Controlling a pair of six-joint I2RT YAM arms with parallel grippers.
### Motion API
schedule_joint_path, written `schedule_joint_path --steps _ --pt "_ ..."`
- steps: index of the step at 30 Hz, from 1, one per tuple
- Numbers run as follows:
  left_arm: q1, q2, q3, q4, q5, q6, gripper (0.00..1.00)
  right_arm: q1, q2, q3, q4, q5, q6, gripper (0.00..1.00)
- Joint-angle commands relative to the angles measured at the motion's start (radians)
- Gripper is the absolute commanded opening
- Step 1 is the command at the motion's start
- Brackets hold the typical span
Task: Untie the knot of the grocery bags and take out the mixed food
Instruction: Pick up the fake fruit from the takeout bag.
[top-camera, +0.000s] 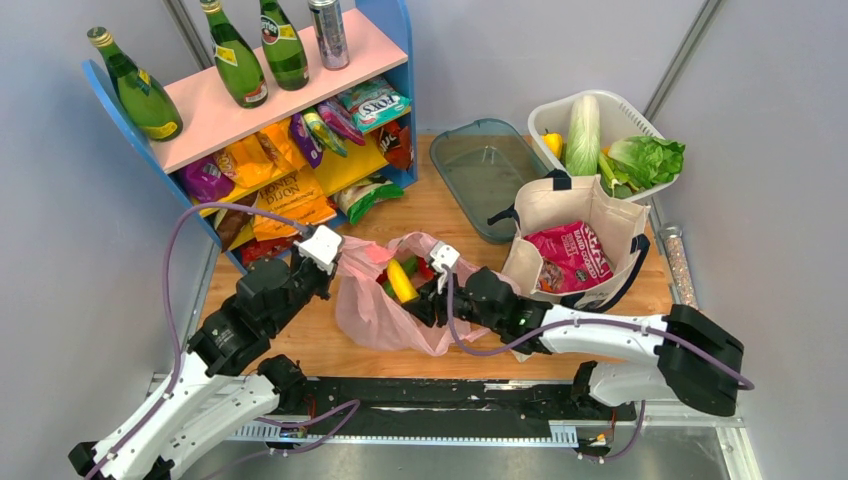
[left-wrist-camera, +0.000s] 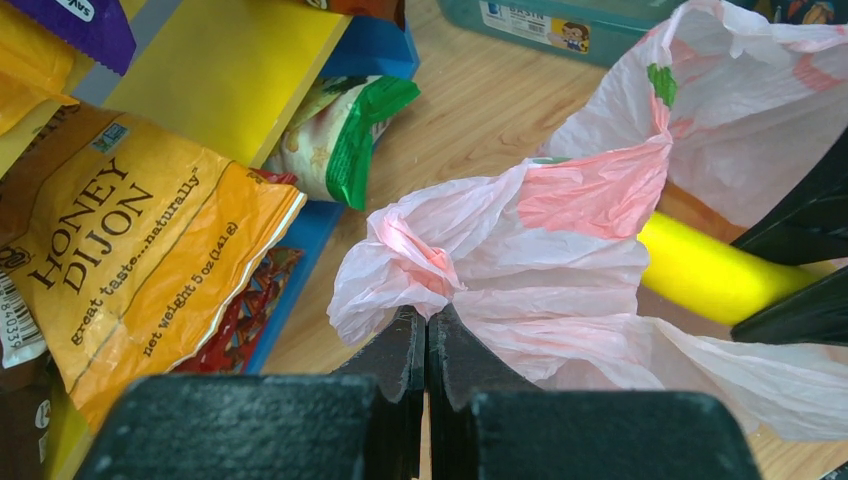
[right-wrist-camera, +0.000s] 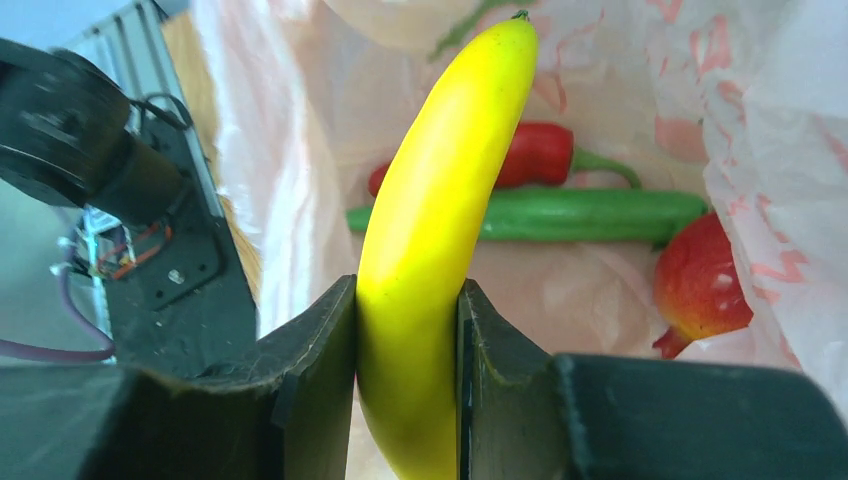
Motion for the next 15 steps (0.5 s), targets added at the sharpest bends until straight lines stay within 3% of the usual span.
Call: schedule_joint_path --steps 1,11,15 --pt "0.004 0.012 0.017 0.016 -0.01 0.004 0.0 -0.003 -0.079 -0.039 0.167 0.011 -0.012 0.0" --pt "0.004 0.019 0.022 0.006 -0.04 -0.007 0.0 -0.003 -0.123 -0.013 0.218 -0.083 -0.009 0.0" --pt "0.004 0.041 0.027 -0.005 -0.135 -0.033 0.0 -0.003 -0.151 -0.012 0.2 -0.127 0.018 0.0"
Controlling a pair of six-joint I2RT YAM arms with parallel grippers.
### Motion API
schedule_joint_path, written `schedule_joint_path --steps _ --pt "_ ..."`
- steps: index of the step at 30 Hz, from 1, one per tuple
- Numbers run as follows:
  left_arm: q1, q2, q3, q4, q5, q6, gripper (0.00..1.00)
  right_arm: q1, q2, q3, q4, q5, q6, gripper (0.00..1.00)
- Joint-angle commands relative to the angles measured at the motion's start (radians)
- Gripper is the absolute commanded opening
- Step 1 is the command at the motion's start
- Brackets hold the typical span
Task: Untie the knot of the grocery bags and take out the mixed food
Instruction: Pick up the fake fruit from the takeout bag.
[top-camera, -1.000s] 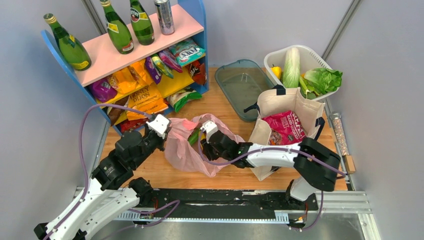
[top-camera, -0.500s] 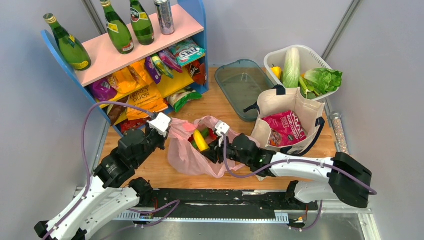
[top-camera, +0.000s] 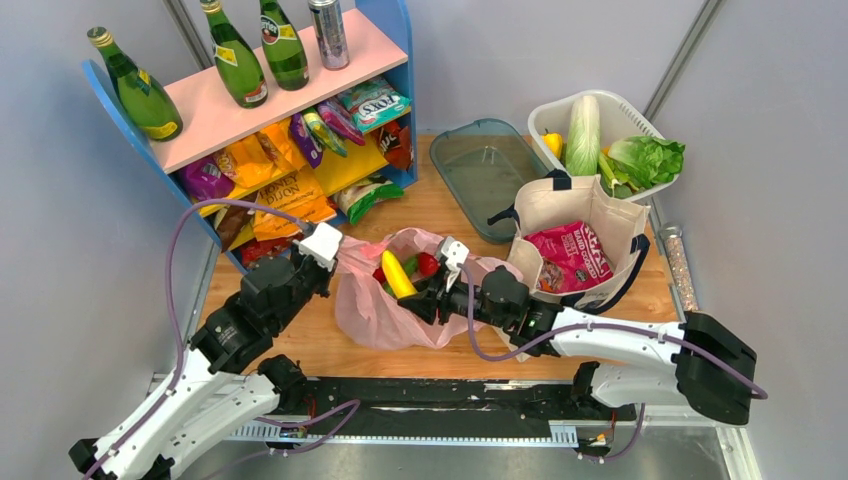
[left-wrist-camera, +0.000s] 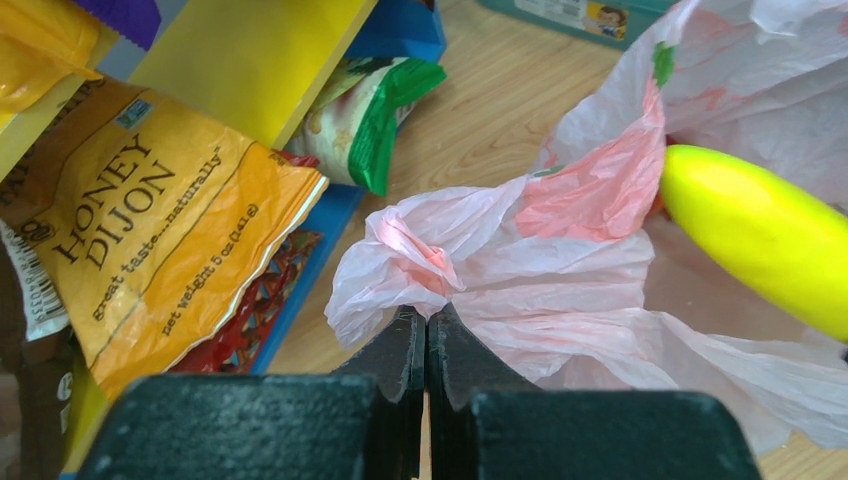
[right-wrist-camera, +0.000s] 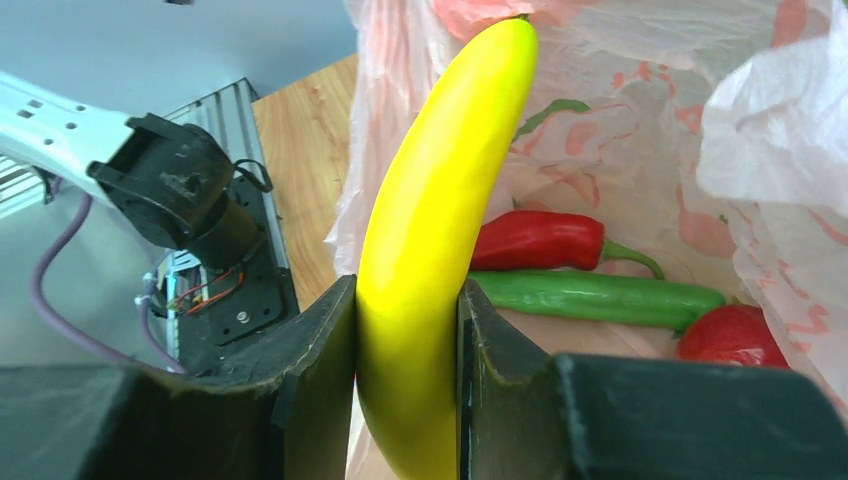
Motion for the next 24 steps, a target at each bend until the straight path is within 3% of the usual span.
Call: schedule_joint_path --steps 1,9,15,24 --pt "0.004 0.031 0.029 -0.007 -0.103 -0.032 0.0 -0.003 -0.061 0.021 0.049 -0.084 0.028 0.0" --pt "0.004 0.109 0.051 -0.025 -0.117 -0.039 0.0 -0.003 -0.157 0.074 0.024 -0.204 0.044 0.0" --pt "0.004 0.091 0.046 -0.016 -0.066 -0.033 0.0 -0.004 -0.141 0.174 0.009 -0.113 0.026 0.0" --pt "0.004 0.077 0.045 -0.025 -0.128 -0.042 0.0 -0.033 -0.103 0.347 -0.091 0.023 -0.089 0.0"
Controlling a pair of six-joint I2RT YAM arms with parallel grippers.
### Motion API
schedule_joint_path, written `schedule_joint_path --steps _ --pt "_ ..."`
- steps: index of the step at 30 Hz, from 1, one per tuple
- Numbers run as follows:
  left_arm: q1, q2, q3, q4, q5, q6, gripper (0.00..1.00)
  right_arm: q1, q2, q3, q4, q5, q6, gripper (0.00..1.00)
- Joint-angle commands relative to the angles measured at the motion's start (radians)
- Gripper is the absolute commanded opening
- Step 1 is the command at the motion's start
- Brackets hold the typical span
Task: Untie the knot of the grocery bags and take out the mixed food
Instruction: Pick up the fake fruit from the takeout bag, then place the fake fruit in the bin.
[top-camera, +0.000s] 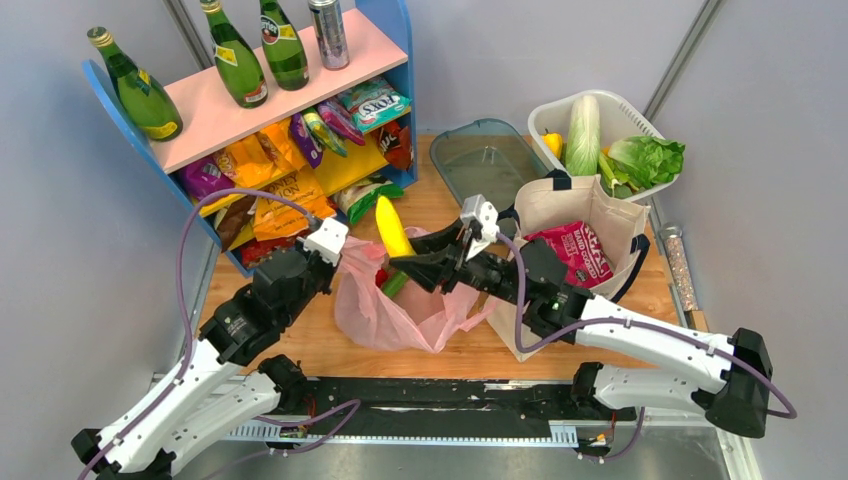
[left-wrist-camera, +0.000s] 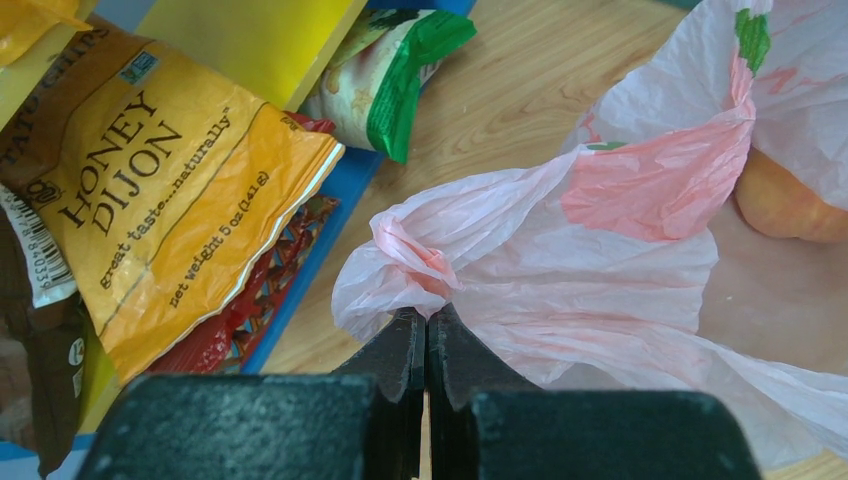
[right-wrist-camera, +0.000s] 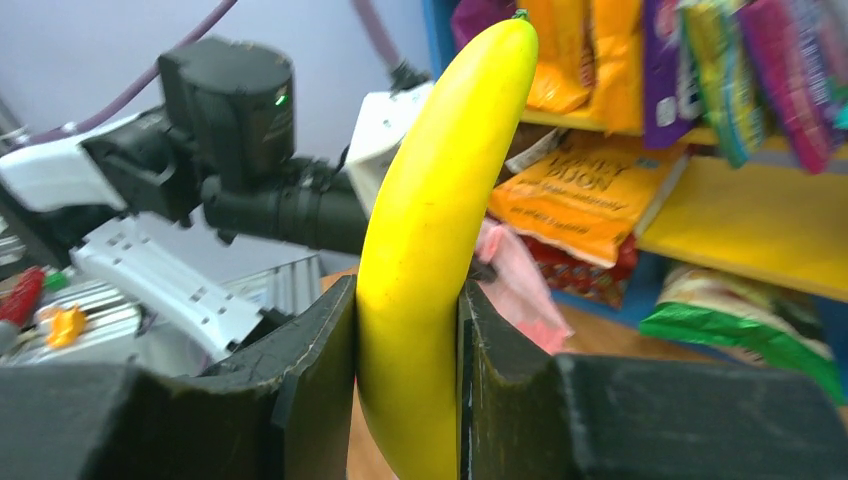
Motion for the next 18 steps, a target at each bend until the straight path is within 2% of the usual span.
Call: schedule_joint_path --steps 1,5,11,18 --pt "0.004 0.009 0.036 0.002 -0.083 -0.023 0.0 -0.064 0.037 0.148 -0.096 0.114 -0.084 0.0" --pt "0.004 0.002 0.042 -0.012 -0.166 -0.035 0.0 -0.226 0.085 0.26 -0.247 0.075 -0.037 0.0" --pt "0.004 -0.057 0.031 -0.011 -0.269 -0.045 0.0 -0.454 0.152 0.279 -0.261 0.036 -0.025 0.0" --pt "0.004 -0.099 0.022 0.003 -0.357 -0.039 0.0 -0.684 0.394 0.415 -0.351 -0.087 -0.044 0.0"
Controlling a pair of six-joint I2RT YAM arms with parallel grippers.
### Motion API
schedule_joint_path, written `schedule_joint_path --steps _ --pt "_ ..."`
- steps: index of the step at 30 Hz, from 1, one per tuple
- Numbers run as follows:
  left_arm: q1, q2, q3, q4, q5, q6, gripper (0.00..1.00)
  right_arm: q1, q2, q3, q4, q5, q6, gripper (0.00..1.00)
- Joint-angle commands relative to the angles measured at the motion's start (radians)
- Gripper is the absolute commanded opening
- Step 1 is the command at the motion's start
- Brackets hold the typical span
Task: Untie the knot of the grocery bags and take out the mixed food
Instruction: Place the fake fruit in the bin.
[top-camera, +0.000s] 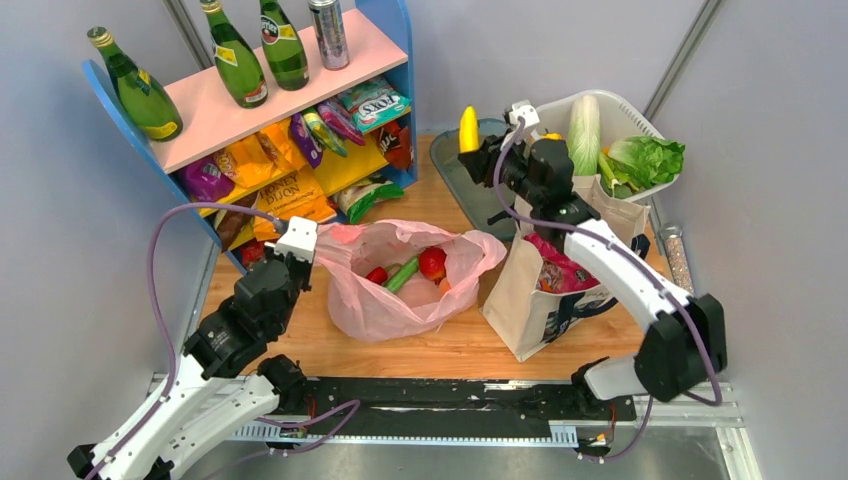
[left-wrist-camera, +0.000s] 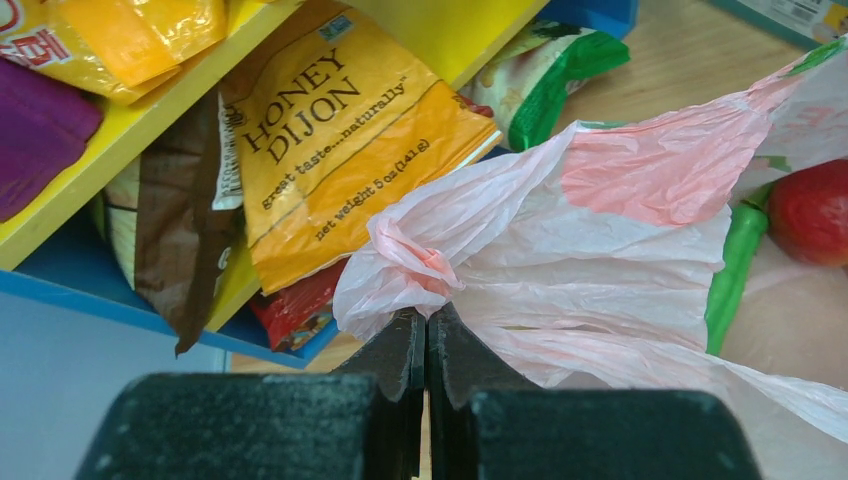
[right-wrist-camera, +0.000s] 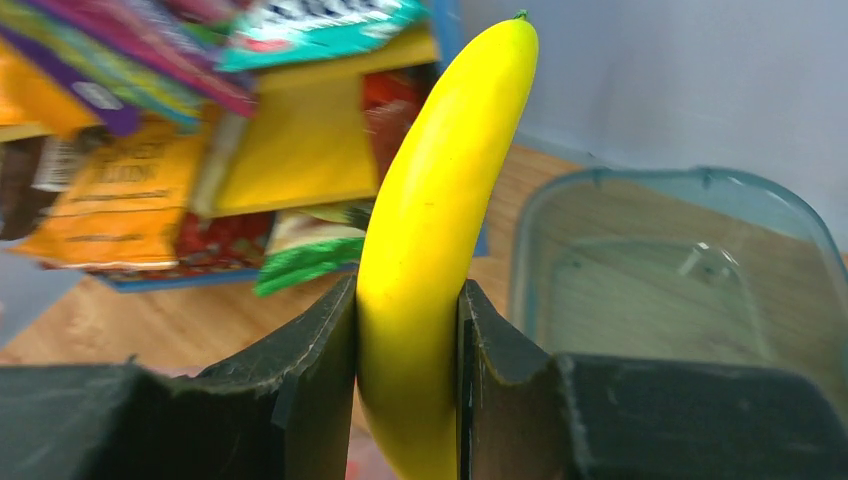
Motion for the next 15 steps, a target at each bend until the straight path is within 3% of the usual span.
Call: schedule_joint_path --steps 1,15 --pt "0.004 -0.005 0.022 0.024 -0.099 -0.019 0.0 -0.114 0.16 0.129 -0.074 -0.093 -0.024 0.0" --pt "0.004 -0.065 0.016 0.021 -0.216 -0.025 0.0 -0.194 0.587 0.431 -0.2 -0.135 -0.123 0.0"
